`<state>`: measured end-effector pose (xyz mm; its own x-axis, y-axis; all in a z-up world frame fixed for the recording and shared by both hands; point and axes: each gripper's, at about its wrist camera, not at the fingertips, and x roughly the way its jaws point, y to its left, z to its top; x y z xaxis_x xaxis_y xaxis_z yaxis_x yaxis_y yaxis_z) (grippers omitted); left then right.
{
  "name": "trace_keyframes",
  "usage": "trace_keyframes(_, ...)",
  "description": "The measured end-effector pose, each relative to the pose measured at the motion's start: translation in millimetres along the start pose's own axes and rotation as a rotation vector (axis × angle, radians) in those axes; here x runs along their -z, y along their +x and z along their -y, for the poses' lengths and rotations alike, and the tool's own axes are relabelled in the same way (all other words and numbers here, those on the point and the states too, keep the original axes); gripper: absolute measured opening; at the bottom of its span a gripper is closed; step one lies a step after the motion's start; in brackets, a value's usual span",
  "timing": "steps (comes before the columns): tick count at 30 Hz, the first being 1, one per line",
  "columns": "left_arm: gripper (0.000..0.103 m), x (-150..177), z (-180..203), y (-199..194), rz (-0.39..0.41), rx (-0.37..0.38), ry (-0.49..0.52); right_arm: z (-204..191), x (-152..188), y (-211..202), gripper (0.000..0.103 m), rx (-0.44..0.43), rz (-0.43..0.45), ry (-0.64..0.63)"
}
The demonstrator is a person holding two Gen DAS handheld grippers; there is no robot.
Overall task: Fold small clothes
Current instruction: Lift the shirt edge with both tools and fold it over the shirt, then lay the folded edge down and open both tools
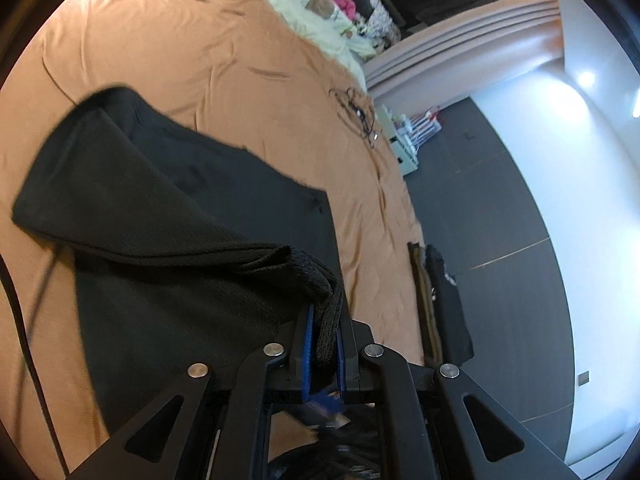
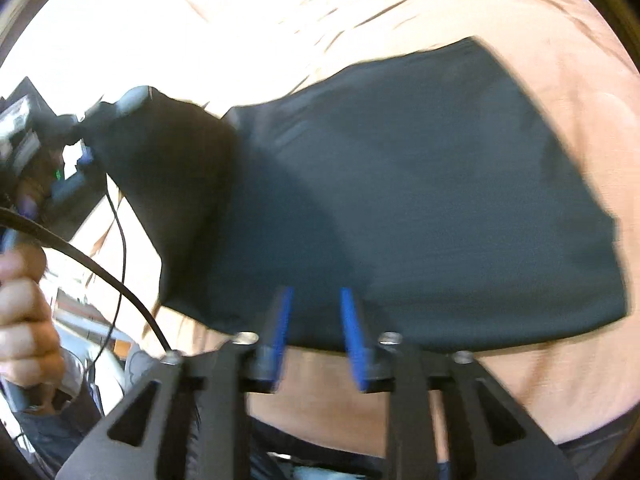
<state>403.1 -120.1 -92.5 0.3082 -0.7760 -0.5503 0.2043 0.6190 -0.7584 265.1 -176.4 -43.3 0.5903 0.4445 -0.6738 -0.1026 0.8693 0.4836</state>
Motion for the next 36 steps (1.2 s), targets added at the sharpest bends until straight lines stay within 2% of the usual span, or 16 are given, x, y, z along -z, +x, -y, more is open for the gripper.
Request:
trace_keyframes(1, 0.009, 2, 0, 5, -0.008, -0.009, 0.002, 11, 0, -10, 0.055, 0.011, 0.024, 0.011)
trace_keyframes(5, 0.011, 8, 3, 29, -0.046, -0.059, 0.002, 40, 0, -35, 0.055, 0.027, 0.074, 0.048)
trace_keyframes(7, 0.021, 12, -2, 41, -0.081, -0.06, -0.031, 49, 3, -43, 0.055, 0.038, 0.09, 0.063)
trace_keyframes(9, 0.051, 15, -5, 45, -0.096, -0.052, -0.053, 54, 4, -49, 0.055, 0.051, 0.099, 0.068)
trace_keyframes(11, 0.065, 17, -6, 42, -0.082, -0.061, -0.055, 58, 5, -55, 0.055, 0.062, 0.105, 0.074)
trace_keyframes(15, 0.067, 17, -7, 26, -0.06, -0.061, -0.05, 61, 3, -60, 0.055, 0.074, 0.114, 0.083)
trace_keyframes(22, 0.067, 15, -28, -10, 0.003, -0.108, -0.061, 38, -3, -61, 0.055, 0.092, 0.119, 0.034)
trace_keyframes(28, 0.067, 19, -55, -35, 0.036, -0.14, -0.081, 10, -18, -46, 0.055, 0.147, 0.103, -0.09)
trace_keyframes(36, 0.067, 25, -99, -71, 0.06, -0.156, -0.128, -29, -38, -17, 0.055, 0.234, 0.026, -0.243)
